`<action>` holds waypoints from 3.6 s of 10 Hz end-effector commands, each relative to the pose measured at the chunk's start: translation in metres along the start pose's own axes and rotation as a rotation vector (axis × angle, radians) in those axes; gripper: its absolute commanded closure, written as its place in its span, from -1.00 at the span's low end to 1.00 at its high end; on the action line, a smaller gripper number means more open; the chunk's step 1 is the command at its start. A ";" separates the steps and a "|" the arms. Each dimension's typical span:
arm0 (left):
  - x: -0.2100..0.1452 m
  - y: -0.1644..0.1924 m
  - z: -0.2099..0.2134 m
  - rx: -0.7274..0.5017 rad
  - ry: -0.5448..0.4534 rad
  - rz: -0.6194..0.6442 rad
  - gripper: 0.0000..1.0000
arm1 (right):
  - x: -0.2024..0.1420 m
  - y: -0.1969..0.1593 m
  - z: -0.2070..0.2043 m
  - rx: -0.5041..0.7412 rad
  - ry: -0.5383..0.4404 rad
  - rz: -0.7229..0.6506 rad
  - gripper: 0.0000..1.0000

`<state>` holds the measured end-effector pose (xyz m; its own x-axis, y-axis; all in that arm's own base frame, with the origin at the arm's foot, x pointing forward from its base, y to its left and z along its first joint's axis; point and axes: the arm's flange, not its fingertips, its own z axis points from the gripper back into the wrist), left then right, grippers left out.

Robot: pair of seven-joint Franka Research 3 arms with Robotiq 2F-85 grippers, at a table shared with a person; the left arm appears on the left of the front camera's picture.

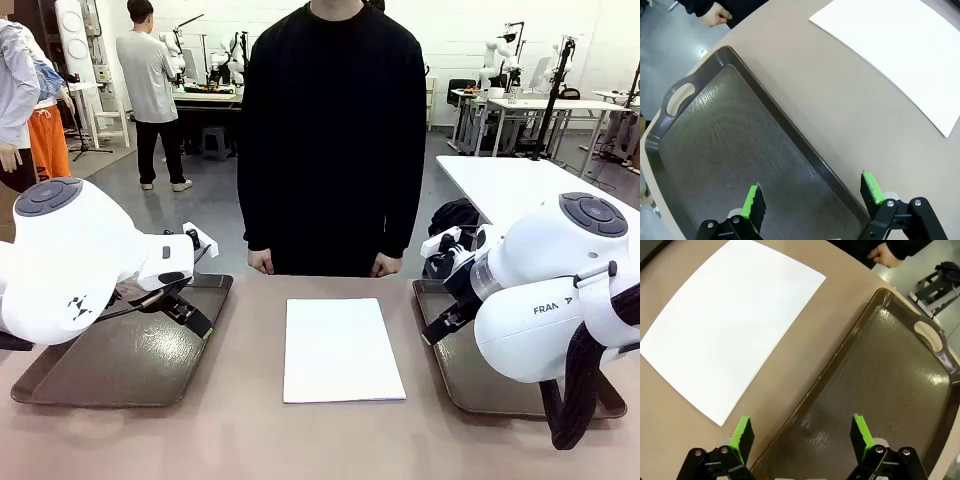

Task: Sort the A4 documents.
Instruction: Receive the A4 Paper.

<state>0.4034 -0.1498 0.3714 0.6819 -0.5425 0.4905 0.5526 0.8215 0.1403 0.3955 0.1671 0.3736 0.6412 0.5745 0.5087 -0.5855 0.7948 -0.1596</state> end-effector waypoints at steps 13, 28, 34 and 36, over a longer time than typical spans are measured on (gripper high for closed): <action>0.000 0.000 0.000 0.000 0.000 0.000 -1.00 | 0.000 0.000 0.000 0.000 0.000 0.000 -1.00; -0.107 0.125 0.147 -0.313 -0.474 -0.062 -1.00 | -0.089 -0.136 0.135 0.325 -0.362 -0.025 -1.00; -0.109 0.131 0.148 -0.311 -0.481 -0.079 -1.00 | -0.084 -0.134 0.121 0.363 -0.308 0.041 -1.00; -0.107 0.131 0.146 -0.309 -0.471 -0.085 -1.00 | -0.085 -0.137 0.122 0.350 -0.289 0.068 -1.00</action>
<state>0.3659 0.0540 0.4913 0.3964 -0.4007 0.8260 0.7493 0.6611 -0.0389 0.3726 -0.0145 0.4645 0.4767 0.4880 0.7312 -0.7744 0.6268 0.0865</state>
